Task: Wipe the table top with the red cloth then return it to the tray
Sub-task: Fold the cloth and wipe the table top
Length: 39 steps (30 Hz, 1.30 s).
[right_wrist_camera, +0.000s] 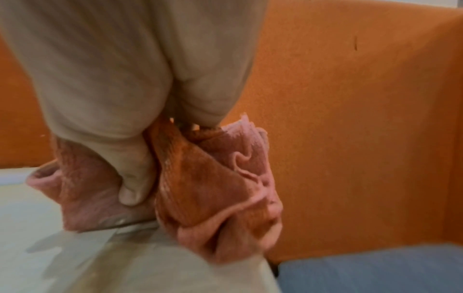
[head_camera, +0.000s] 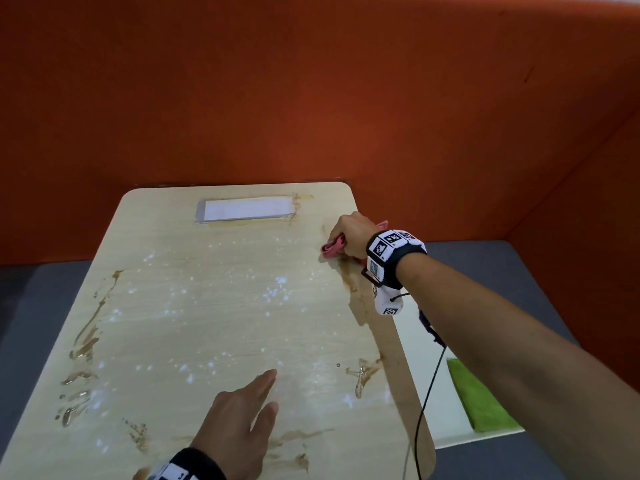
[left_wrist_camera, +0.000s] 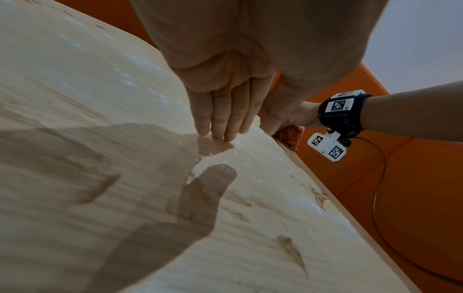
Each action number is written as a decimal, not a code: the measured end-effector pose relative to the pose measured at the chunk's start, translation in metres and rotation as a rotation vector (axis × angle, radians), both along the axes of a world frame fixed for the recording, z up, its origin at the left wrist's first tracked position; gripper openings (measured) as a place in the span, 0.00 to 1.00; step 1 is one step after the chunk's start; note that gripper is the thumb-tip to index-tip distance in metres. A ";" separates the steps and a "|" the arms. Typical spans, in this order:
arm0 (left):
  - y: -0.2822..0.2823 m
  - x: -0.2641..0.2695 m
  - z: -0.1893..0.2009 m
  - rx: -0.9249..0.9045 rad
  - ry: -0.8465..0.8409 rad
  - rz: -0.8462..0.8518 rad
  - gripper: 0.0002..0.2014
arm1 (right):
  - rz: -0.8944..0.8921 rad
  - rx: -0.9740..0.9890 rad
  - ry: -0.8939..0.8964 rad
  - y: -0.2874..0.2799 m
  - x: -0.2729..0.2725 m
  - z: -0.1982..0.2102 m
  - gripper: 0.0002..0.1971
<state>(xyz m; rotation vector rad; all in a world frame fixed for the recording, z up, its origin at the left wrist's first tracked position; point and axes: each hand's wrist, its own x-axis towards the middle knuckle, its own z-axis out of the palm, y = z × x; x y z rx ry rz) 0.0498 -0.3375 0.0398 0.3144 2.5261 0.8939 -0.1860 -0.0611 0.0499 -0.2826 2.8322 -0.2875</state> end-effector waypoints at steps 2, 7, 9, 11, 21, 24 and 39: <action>0.000 0.000 0.002 0.003 -0.004 0.005 0.25 | -0.026 -0.030 0.035 0.002 0.000 -0.002 0.12; 0.004 0.001 0.004 -0.015 -0.012 0.016 0.24 | -0.161 -0.040 0.126 0.009 -0.006 -0.005 0.10; 0.003 0.002 0.003 -0.022 -0.005 0.019 0.24 | -0.166 -0.039 0.103 0.008 -0.004 -0.005 0.07; 0.005 0.002 0.003 -0.031 -0.008 0.009 0.25 | -0.157 -0.038 0.082 0.008 0.000 -0.007 0.06; 0.003 0.000 0.004 -0.043 -0.044 -0.013 0.25 | -0.030 -0.049 -0.036 0.018 0.024 0.003 0.17; 0.002 0.000 0.003 -0.047 -0.053 -0.040 0.26 | -0.081 -0.076 0.048 0.018 0.007 0.004 0.18; -0.003 0.000 -0.011 -0.029 -0.060 -0.045 0.32 | -0.136 0.019 0.095 -0.016 -0.035 -0.005 0.09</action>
